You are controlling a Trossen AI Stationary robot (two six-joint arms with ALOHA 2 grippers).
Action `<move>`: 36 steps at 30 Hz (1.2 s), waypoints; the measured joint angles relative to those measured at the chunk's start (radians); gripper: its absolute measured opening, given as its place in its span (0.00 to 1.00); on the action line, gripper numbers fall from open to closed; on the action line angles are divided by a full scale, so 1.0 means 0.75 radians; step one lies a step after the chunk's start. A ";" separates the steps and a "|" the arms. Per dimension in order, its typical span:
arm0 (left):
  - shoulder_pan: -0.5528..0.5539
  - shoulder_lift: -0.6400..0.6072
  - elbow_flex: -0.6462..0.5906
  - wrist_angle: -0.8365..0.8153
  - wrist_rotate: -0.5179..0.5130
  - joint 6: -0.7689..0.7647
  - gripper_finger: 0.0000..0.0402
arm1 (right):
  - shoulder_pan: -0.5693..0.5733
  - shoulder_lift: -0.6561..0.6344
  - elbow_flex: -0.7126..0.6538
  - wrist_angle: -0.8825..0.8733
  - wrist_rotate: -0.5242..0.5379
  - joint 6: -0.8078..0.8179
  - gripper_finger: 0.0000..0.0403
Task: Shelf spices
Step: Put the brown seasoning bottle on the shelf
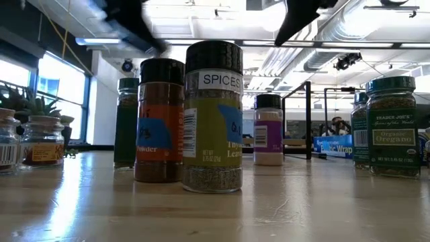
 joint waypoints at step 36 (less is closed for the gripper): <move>0.810 0.824 0.549 0.052 0.396 0.297 0.49 | 0.137 -0.003 0.000 -0.241 0.107 0.328 0.01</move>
